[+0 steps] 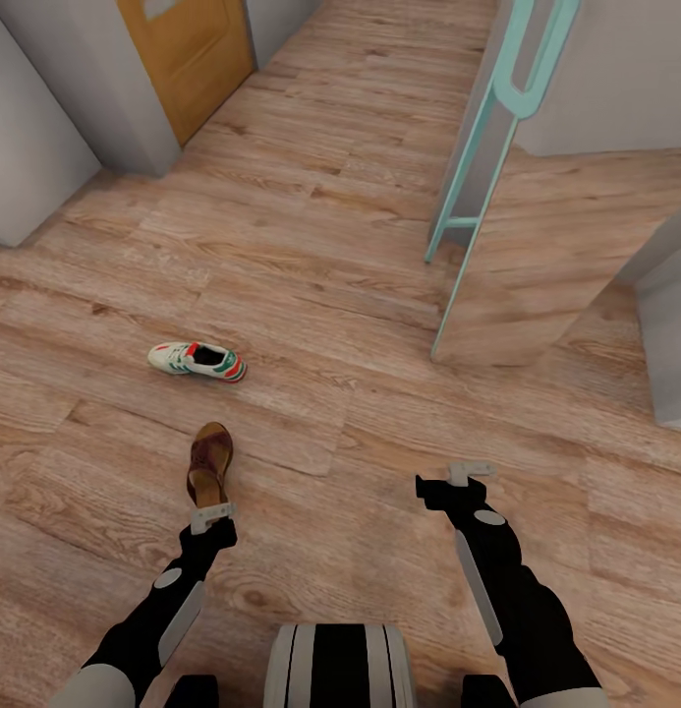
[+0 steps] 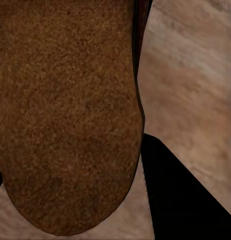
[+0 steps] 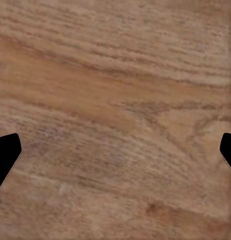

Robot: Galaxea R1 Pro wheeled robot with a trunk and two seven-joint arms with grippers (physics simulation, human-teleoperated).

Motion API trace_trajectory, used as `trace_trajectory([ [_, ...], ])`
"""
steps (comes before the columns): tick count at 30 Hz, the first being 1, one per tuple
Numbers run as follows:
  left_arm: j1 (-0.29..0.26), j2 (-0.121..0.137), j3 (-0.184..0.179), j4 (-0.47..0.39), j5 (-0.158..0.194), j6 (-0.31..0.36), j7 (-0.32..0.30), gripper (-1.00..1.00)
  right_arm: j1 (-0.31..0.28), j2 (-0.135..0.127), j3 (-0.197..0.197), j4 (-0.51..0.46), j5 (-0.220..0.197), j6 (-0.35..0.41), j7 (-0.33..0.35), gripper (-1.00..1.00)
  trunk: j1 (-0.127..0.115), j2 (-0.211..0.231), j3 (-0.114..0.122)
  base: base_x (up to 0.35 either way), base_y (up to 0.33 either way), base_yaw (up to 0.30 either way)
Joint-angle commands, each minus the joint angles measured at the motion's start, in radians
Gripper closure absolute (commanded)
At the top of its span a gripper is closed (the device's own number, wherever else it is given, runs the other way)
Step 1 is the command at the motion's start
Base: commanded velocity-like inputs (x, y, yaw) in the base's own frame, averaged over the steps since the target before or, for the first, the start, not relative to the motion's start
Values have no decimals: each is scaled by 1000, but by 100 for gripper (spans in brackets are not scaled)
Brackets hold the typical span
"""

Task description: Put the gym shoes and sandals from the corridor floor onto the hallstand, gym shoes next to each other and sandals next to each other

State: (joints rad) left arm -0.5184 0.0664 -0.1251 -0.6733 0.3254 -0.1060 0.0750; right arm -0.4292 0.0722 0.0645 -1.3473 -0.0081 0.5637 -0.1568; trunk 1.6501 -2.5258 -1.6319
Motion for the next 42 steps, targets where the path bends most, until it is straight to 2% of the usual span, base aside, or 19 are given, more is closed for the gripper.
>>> trace_trajectory([
  [1, -1, 2, -8, -1, 7, -3, 7, 100, 0, 0, 1, -1, -1, 5, -6, -100, -1, 0, 3, 0, 0, 0],
  [7, -2, 5, -7, -70, 6, 28, 10, 100, -1, 0, 2, -1, 1, 4, -3, -100, -3, 1, 27, 0, 0, 0],
  [9, -3, 6, -7, -141, 6, 92, 11, 100, -2, 0, 3, -1, 3, 4, -2, -100, -4, 2, 34, 0, 0, 0],
  [10, -3, 7, -6, -212, 6, 156, 11, 100, -3, 0, 4, -1, 4, 4, -2, -100, -5, 2, 38, 0, 0, 0],
  [14, -3, 7, -5, -367, 6, 294, 11, 100, -3, 0, 4, -1, 6, 4, -2, -100, -6, 3, 54, 0, 0, 0],
  [17, -3, 5, -6, -424, 6, 378, 11, 100, -3, 1, 5, -1, 7, 4, -3, -100, -8, 4, 65, 0, 0, 0],
  [18, -3, 4, -7, -449, 6, 438, 11, 100, -3, 1, 6, -2, 9, 4, -5, -100, -8, 4, 69, 0, 0, 0],
  [42, 8, 4, -10, -453, 9, 453, 11, 100, -3, 1, 5, -6, 10, 4, -6, -100, -19, 10, 195, 0, 0, 0],
])
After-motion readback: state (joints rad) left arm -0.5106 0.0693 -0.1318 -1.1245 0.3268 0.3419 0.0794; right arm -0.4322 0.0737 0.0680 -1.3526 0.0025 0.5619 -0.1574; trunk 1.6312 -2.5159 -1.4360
